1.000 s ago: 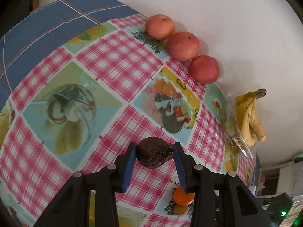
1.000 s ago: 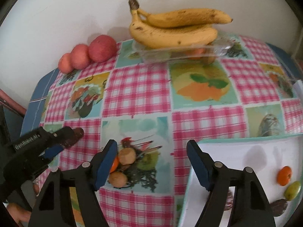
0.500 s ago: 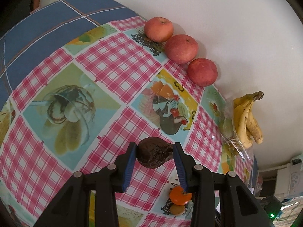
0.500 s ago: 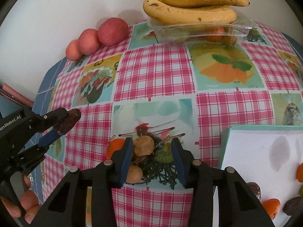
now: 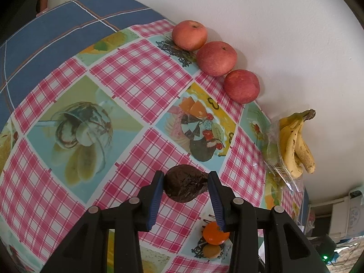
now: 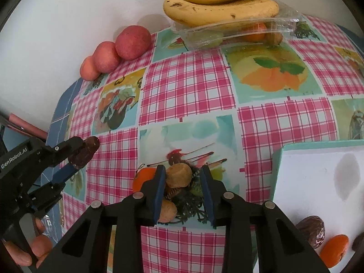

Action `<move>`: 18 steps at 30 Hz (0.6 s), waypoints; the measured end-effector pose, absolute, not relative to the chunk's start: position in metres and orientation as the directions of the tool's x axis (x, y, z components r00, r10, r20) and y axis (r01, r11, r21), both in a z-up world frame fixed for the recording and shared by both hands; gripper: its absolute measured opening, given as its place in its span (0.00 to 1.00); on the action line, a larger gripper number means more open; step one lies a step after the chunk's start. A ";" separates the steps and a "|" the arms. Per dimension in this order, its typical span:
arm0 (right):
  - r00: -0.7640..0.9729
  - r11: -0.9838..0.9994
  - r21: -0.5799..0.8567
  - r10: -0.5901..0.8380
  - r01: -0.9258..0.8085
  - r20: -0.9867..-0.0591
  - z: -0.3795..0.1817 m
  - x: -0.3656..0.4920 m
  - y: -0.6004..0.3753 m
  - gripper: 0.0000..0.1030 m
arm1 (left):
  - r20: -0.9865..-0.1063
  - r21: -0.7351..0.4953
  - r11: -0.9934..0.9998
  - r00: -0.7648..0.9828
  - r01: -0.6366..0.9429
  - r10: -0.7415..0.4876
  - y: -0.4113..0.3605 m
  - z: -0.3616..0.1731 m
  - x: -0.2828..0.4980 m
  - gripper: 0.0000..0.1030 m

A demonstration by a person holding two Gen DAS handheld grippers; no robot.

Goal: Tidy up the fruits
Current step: 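Grasp the small brown round fruit with the right tool while the left lifts the dark fruit, then carry the dark fruit and small brown fruit over the white tray with both tools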

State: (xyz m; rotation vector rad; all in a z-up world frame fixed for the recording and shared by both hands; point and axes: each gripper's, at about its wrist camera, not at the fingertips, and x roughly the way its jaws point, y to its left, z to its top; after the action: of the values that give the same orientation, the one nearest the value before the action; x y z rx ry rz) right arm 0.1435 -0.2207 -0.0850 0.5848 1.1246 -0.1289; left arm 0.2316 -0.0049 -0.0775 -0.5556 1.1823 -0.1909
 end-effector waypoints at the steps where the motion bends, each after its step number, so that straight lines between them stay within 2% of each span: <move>1: 0.444 0.840 0.379 0.190 0.388 -0.876 -0.085 0.143 -0.221 0.31 | -0.822 -0.505 0.851 0.381 -0.143 -0.423 -0.005 -0.077 0.232 0.40; 5: 0.456 0.826 0.404 0.207 0.392 -0.865 -0.086 0.143 -0.221 0.24 | -0.823 -0.503 0.852 0.380 -0.143 -0.422 -0.006 -0.078 0.232 0.40; 14: 0.461 0.832 0.389 0.186 0.396 -0.867 -0.086 0.142 -0.221 0.24 | -0.822 -0.507 0.850 0.380 -0.145 -0.425 -0.003 -0.078 0.232 0.40; 18: 0.443 0.854 0.303 0.097 0.423 -0.891 -0.081 0.141 -0.226 0.24 | -0.822 -0.506 0.850 0.379 -0.147 -0.425 -0.003 -0.078 0.231 0.40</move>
State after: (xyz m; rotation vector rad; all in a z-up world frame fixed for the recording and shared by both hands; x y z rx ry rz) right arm 0.1406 -0.2255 -0.0809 0.5361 1.1066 -0.2142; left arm 0.2315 -0.0034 -0.0779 -0.5594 1.1852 -0.1894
